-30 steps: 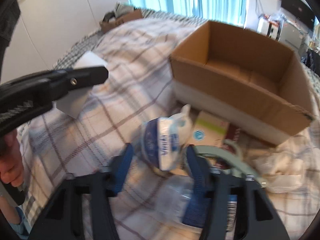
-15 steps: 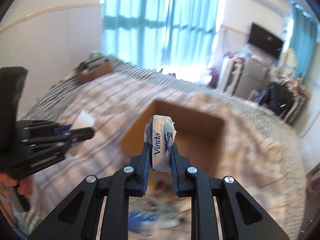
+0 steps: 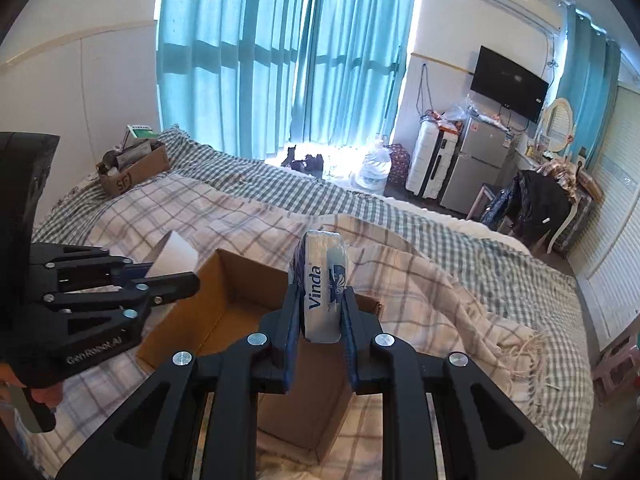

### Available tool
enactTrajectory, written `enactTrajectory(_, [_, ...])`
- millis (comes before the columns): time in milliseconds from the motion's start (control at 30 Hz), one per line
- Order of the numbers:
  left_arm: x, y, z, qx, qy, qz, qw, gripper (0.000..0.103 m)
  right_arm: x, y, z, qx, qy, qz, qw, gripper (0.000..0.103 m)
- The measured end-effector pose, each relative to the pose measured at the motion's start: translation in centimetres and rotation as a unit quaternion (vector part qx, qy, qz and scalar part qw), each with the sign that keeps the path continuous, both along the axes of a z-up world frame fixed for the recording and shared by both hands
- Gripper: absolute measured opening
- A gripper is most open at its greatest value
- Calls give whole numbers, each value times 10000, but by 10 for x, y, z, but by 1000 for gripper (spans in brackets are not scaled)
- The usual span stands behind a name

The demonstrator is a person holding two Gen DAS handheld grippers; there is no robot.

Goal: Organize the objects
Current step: 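Carry the tape roll and tissue pack over the box while both grippers open to drop them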

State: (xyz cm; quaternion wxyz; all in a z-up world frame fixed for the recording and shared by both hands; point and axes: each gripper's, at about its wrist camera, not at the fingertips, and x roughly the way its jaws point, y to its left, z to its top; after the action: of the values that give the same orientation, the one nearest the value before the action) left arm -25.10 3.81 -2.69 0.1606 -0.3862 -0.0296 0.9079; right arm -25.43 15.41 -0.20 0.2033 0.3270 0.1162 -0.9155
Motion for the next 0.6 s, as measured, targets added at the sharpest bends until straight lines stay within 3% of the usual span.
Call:
enactTrajectory(100, [-13, 3, -32, 38, -250, -38, 9997, 13, -16, 2, -34, -208, -353, 66, 9991, 18])
enactTrajectory(233, [-24, 11, -69, -238, -391, -143, 9988, 13, -34, 2, -81, -291, -775, 131, 9965, 19])
enactTrajectory(367, [-30, 14, -82, -201, -550, -203, 9981, 13, -44, 13, -91, -411, -884, 48, 9952, 22])
enactTrajectory(467, [-25, 17, -76, -232, -565, -267, 9978, 16, -39, 20, -81, -505, -734, -18, 9960, 45])
enactTrajectory(500, [-22, 18, -72, -263, -558, -259, 9978, 20, -35, 21, -78, -525, -677, -38, 9963, 51])
enactTrajectory(567, [-15, 18, -63, -354, -530, -204, 9978, 40, -27, 24, -68, -527, -571, -73, 9969, 51])
enactTrajectory(600, [-14, 18, -60, -403, -537, -181, 9976, 69, -24, 25, -63, -516, -529, -85, 9972, 51])
